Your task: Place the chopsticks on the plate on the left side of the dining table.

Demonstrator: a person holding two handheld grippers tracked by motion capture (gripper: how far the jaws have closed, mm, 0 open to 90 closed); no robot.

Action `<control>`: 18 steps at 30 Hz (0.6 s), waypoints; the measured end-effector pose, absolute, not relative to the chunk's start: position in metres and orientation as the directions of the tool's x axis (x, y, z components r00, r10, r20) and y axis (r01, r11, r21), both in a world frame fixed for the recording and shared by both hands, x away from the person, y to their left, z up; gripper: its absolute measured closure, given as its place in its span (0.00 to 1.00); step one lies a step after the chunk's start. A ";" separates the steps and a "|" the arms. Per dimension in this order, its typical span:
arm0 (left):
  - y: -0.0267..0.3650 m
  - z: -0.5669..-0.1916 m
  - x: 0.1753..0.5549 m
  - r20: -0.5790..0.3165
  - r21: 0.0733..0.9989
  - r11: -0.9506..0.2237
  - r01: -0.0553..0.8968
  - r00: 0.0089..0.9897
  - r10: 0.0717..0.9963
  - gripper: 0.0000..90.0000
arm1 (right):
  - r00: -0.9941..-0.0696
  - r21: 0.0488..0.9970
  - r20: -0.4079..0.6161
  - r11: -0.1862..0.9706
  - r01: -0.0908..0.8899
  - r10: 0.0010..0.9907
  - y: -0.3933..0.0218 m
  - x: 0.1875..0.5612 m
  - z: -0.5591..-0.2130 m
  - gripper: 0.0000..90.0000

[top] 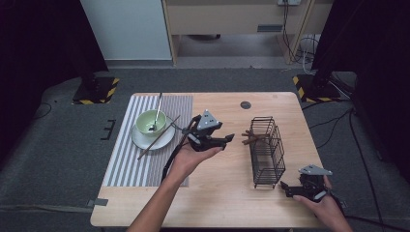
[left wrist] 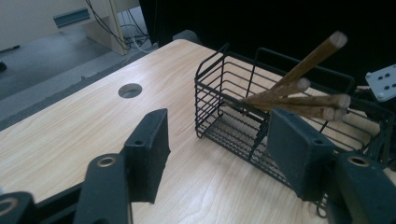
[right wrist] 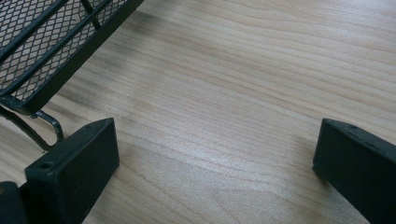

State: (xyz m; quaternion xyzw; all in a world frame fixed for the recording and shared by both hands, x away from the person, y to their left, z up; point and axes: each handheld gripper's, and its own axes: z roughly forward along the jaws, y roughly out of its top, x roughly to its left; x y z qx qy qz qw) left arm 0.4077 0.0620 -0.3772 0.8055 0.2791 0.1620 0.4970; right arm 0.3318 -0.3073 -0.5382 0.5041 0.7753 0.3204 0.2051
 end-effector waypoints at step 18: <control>0.050 -0.374 0.406 -0.029 0.898 -0.340 0.278 0.811 0.585 0.34 | -0.408 0.703 0.006 0.286 0.651 0.913 -0.307 0.332 -0.538 0.00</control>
